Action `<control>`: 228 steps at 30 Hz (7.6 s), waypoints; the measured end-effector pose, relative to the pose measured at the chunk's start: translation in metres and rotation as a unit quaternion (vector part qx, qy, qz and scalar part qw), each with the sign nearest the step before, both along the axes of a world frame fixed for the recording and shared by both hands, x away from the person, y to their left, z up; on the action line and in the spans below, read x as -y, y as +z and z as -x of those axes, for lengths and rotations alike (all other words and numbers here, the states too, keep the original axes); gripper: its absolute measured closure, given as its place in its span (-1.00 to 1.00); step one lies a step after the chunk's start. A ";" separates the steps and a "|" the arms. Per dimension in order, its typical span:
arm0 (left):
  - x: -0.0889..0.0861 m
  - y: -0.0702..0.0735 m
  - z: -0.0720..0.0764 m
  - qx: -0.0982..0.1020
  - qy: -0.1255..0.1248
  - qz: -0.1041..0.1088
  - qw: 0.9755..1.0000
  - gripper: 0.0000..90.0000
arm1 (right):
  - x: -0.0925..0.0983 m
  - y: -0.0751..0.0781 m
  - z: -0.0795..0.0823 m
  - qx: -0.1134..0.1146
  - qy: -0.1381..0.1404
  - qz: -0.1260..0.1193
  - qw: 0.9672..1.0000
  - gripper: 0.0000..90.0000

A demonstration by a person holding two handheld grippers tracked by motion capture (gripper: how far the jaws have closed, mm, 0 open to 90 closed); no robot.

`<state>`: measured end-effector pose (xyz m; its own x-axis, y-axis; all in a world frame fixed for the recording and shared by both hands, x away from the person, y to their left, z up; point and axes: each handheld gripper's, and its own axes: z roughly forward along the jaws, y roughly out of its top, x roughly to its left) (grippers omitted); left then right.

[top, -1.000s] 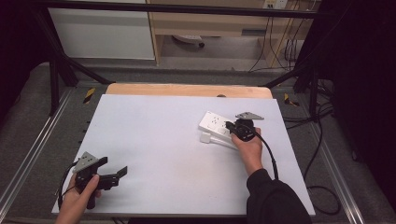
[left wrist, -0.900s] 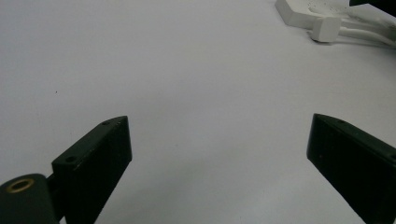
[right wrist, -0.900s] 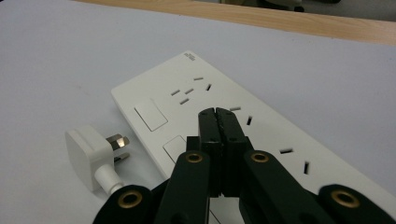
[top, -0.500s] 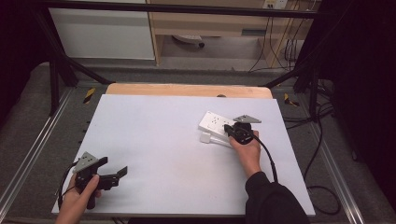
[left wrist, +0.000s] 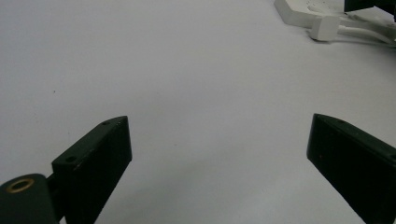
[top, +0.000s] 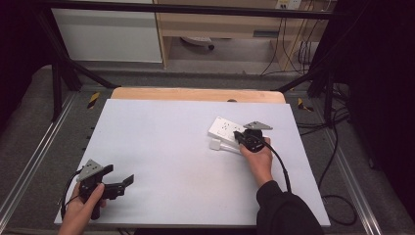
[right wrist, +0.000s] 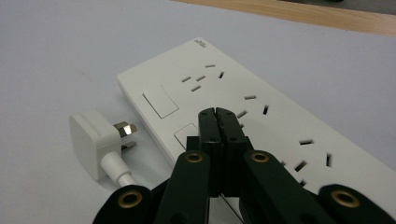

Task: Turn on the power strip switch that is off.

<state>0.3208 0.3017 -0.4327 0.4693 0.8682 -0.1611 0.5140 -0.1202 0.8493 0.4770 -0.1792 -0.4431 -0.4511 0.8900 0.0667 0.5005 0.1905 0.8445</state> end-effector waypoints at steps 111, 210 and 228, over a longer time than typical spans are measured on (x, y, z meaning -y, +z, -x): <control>0.000 0.001 0.001 0.001 -0.001 -0.001 1.000 -0.85 | -0.002 -0.004 0.002 0.006 -0.002 0.018 1.000 1.00; -0.002 0.000 0.001 -0.001 0.006 0.003 1.000 -0.85 | 0.040 0.068 0.034 0.027 -0.024 -0.005 0.999 -0.86; -0.001 0.001 0.001 -0.001 0.007 0.006 1.000 -0.86 | 0.096 0.041 0.112 0.065 -0.028 -0.019 0.997 -0.85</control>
